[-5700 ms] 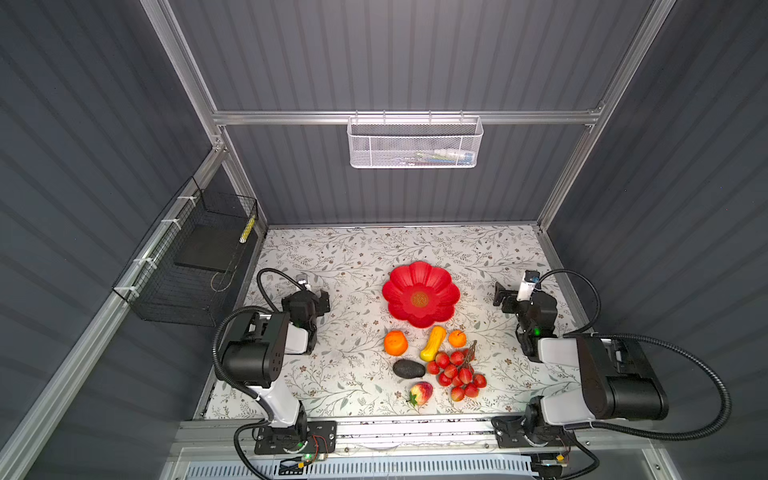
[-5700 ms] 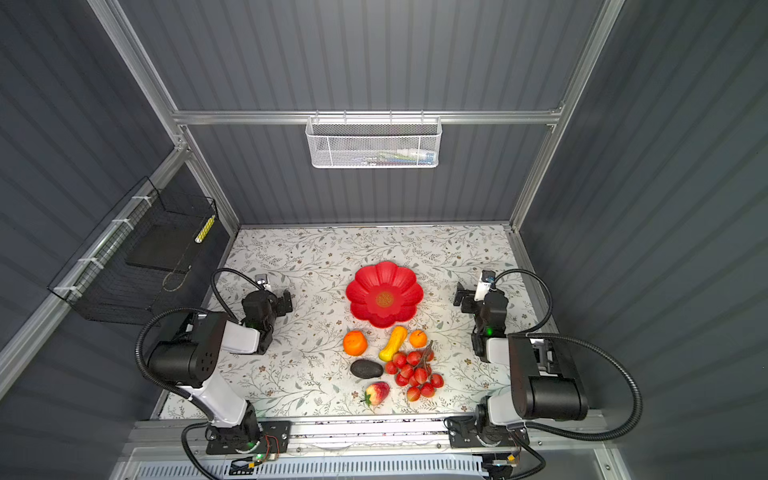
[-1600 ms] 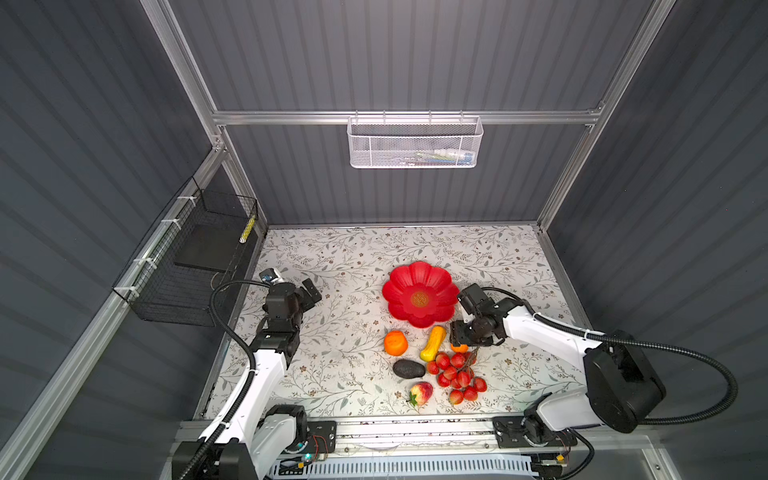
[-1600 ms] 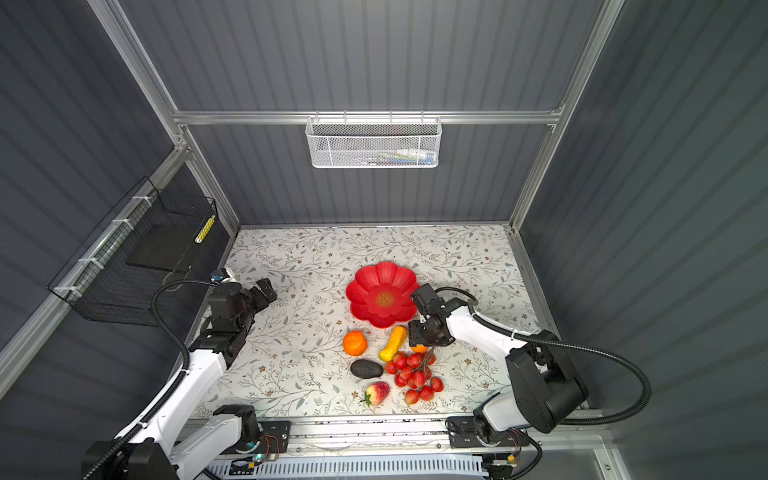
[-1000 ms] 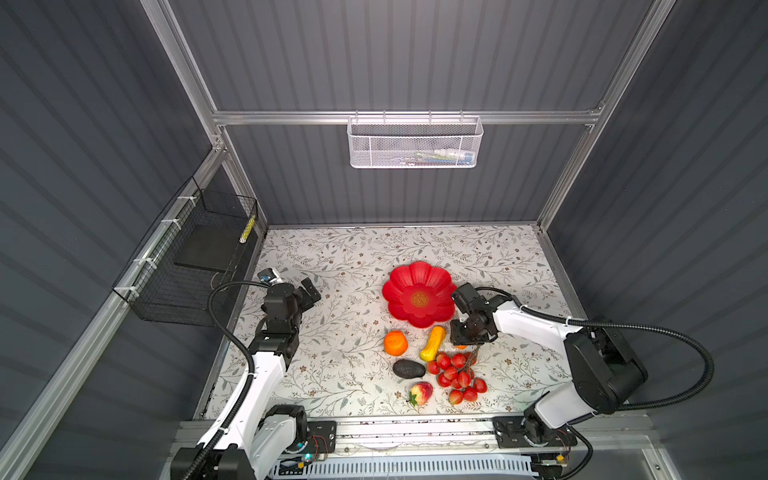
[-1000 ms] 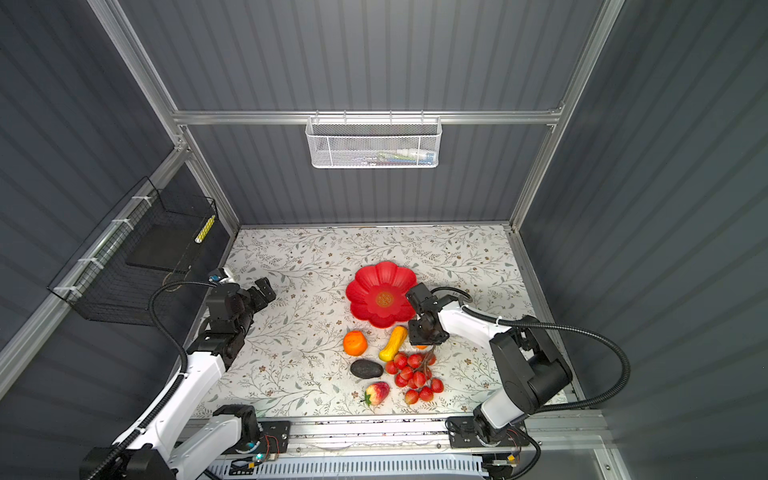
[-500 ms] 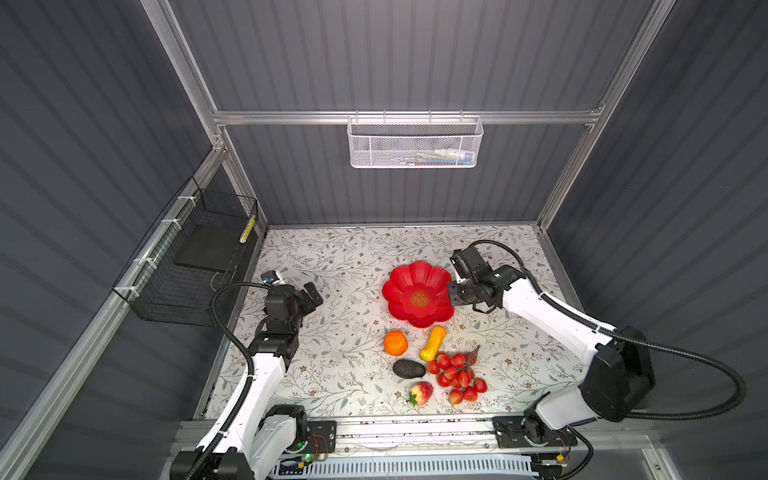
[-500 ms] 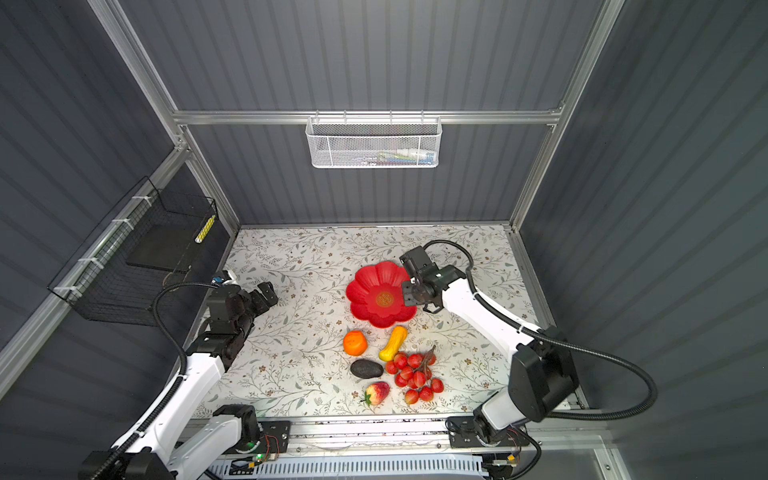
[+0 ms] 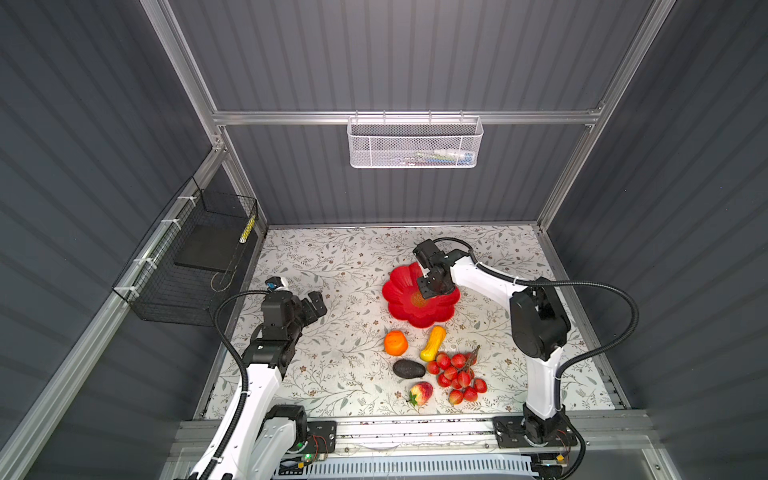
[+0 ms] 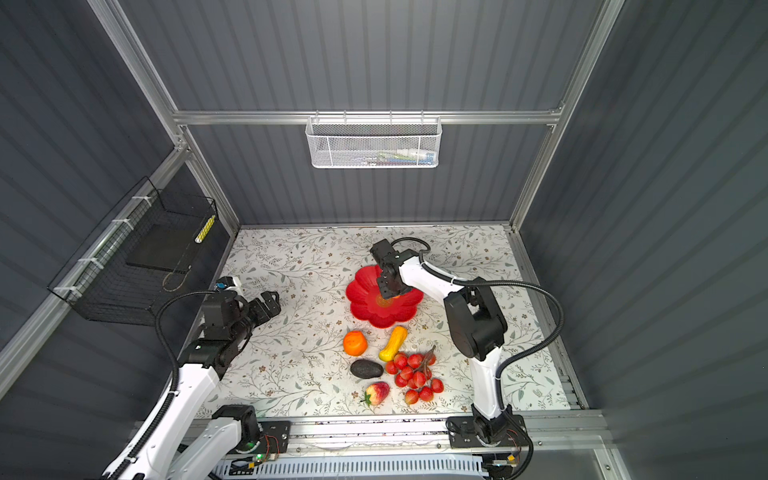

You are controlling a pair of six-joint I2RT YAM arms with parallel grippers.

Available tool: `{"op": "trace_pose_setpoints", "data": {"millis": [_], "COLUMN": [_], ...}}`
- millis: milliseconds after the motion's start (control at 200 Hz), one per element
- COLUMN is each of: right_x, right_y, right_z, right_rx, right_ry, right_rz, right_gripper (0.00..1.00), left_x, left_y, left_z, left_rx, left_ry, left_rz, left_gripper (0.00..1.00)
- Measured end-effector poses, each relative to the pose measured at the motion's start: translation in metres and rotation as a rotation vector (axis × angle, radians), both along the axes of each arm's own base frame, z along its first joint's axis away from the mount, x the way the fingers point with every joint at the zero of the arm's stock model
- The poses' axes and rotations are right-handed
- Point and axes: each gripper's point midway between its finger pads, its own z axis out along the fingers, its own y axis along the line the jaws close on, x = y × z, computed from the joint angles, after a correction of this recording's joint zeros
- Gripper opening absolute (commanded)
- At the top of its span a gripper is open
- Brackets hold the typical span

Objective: Place and organize the fake fruits in the fruit bowl
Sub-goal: 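Place the tangerine in the red bowl and open the right gripper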

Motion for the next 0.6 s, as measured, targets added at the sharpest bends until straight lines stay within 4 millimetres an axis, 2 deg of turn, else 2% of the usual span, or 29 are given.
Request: {"op": "trace_pose_setpoints", "data": {"millis": [195, 355, 480, 535, 600], "right_x": [0.005, 0.006, 0.01, 0.013, 0.013], "right_y": [0.003, 0.004, 0.003, 0.003, 0.0], "right_z": [-0.019, -0.018, -0.007, 0.005, 0.027], "right_rx": [-0.028, -0.031, -0.016, 0.012, 0.072], "right_ry": [0.033, 0.032, 0.01, -0.021, -0.07], "right_rz": [0.015, 0.026, 0.022, 0.008, -0.014], "right_gripper": [0.64, 0.78, 0.86, 0.89, 0.93], "left_x": [-0.004, -0.006, -0.007, -0.007, -0.008], "left_y": [-0.012, -0.023, -0.035, -0.044, -0.064], "left_z": [-0.004, -0.004, -0.007, -0.008, -0.007], "left_rx": [-0.059, -0.11, -0.143, -0.143, -0.139], "left_ry": [0.028, 0.036, 0.055, 0.065, 0.079], "left_rz": [-0.045, -0.088, -0.135, -0.161, -0.22], "left_gripper": [0.97, 0.96, 0.96, 0.96, 0.96]}}
